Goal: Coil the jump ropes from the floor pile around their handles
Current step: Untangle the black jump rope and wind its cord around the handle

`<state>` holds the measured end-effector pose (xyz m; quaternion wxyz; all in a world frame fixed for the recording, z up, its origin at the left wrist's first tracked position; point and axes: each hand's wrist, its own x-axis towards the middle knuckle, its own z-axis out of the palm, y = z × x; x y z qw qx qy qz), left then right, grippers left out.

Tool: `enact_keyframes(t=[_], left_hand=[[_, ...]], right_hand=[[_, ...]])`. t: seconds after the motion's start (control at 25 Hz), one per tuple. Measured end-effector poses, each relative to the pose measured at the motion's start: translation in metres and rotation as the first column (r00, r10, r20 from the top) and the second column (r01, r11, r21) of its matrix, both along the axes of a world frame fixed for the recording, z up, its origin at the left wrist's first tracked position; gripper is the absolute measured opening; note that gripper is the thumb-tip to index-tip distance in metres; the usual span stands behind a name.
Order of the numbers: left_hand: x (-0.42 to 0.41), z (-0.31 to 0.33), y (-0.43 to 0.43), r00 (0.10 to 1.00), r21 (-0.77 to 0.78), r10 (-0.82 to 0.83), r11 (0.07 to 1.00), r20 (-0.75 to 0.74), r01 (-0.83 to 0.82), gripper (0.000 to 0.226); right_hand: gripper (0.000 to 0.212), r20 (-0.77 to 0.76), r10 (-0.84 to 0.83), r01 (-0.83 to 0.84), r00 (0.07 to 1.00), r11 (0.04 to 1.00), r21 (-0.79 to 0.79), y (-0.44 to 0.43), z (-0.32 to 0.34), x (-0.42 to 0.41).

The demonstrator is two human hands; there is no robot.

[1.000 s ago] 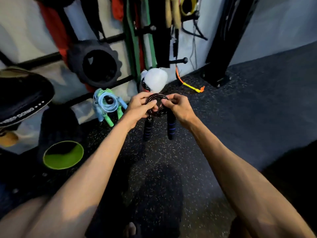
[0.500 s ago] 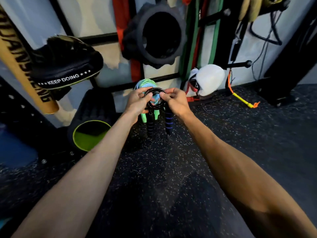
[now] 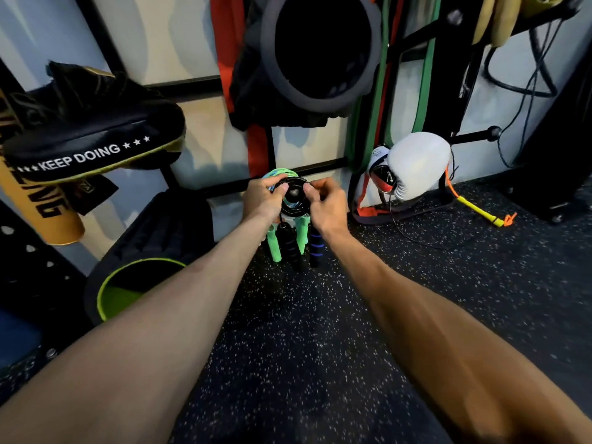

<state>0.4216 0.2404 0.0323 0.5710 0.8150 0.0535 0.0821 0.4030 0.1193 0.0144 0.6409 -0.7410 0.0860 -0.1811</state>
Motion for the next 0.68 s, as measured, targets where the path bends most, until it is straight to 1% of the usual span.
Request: enact_keyframes(t=[0.16,0.2,0.24,0.32,0.36,0.48,0.6,0.68], left_hand=[[0.016,-0.012,0.003,0.998,-0.013,0.057,0.998,-0.016,-0.058,0.028],[0.020,-0.013,0.003,0.997,0.034,0.073,0.997,-0.004,-0.073,0.029],[0.024,-0.013,0.004,0.997,0.113,0.083,0.990,0.007,-0.083,0.031],[0.032,-0.011,0.004,0.994,0.273,0.107,0.956,0.009,-0.105,0.033],[0.036,-0.010,0.004,0.994,0.303,0.111,0.947,0.000,-0.105,0.033],[0.036,-0.008,-0.001,0.992,0.344,0.120,0.934,-0.041,-0.099,0.037],[0.024,-0.010,-0.001,0.992,0.349,0.111,0.934,-0.067,-0.081,0.045],[0.007,-0.010,-0.002,0.988,0.340,0.134,0.935,-0.077,-0.100,0.045]], right_hand=[[0.015,-0.001,-0.018,0.018,1.000,0.997,-0.076,0.005,-0.012,0.017],[0.016,-0.014,-0.027,0.025,1.000,0.995,-0.094,0.006,-0.016,0.023],[0.018,-0.036,-0.034,0.030,0.999,0.993,-0.110,0.007,-0.017,0.027],[0.021,-0.126,-0.028,0.013,0.992,0.993,-0.118,0.007,-0.022,0.036],[0.022,-0.167,-0.011,-0.008,0.986,0.993,-0.116,0.005,-0.026,0.040],[0.028,-0.251,0.023,-0.061,0.968,0.988,-0.144,0.004,-0.027,0.037],[0.035,-0.270,0.049,-0.090,0.962,0.986,-0.142,-0.003,-0.021,0.022],[0.034,-0.282,0.045,-0.101,0.958,0.977,-0.188,-0.013,-0.013,0.009]])
